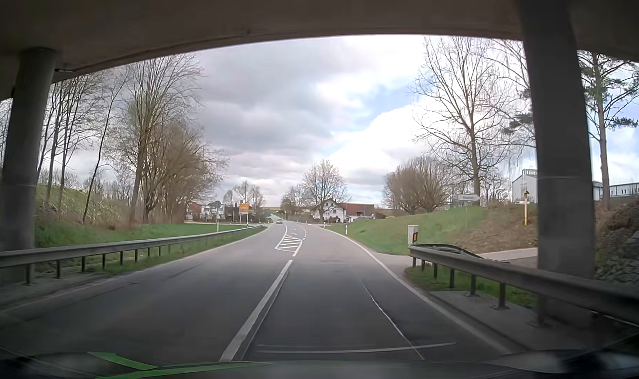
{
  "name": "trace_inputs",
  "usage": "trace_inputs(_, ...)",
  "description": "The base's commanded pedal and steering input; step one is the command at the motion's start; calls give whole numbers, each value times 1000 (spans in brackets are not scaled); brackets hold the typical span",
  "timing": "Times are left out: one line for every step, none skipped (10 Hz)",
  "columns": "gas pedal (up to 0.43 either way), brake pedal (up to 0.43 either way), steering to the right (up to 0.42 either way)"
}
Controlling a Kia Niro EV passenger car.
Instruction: Follow the waypoints while adhering to traffic rules and regulations
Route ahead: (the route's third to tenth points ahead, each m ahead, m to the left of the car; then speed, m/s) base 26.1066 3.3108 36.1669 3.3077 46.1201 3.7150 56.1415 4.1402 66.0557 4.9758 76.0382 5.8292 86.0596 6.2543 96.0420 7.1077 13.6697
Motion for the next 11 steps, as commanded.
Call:
trace_inputs(169, 0, 8)
trace_inputs(169, 0, 8)
trace_inputs(169, 0, 9)
trace_inputs(169, 0, 9)
trace_inputs(169, 0, 9)
trace_inputs(169, 0, 9)
trace_inputs(169, 0, 9)
trace_inputs(169, 0, 9)
trace_inputs(169, 0, 9)
trace_inputs(169, 0, 8)
trace_inputs(169, 0, 7)
